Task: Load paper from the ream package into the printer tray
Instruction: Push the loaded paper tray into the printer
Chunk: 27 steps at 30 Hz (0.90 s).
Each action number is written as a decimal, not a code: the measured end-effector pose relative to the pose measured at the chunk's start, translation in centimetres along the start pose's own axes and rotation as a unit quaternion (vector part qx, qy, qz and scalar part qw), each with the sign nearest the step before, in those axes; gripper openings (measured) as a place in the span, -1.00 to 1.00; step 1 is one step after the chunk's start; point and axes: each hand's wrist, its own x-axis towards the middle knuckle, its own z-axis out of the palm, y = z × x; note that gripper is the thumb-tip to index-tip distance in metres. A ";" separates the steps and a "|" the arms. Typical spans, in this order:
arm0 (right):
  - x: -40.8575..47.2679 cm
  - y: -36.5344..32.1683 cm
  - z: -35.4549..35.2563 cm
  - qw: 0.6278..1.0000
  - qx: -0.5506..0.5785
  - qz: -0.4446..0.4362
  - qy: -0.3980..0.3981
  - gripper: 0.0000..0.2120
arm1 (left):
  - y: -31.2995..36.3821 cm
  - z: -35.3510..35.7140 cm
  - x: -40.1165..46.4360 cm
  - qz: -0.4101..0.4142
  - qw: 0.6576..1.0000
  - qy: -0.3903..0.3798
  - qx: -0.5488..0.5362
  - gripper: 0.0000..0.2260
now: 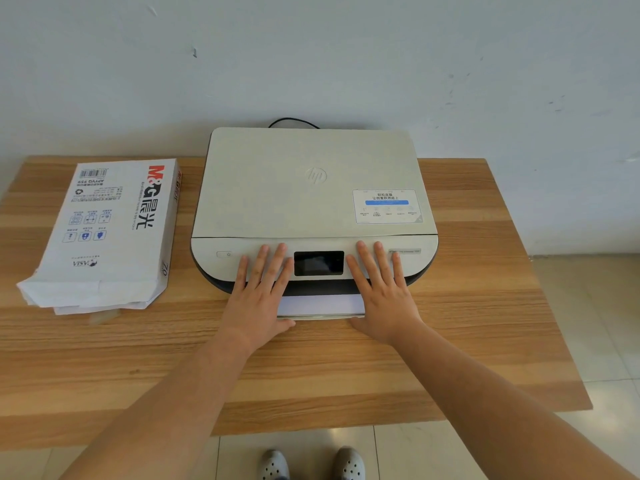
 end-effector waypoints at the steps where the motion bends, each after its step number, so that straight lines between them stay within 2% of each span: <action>1: 0.0 0.0 0.0 1.000 0.001 0.000 0.000 0.12 | 0.0 0.0 0.0 0.001 1.000 -0.001 0.001 0.05; 27: 0.3 -0.2 0.8 1.000 0.003 0.017 0.019 0.08 | 0.2 0.7 0.2 -0.010 0.999 0.019 -0.030 0.02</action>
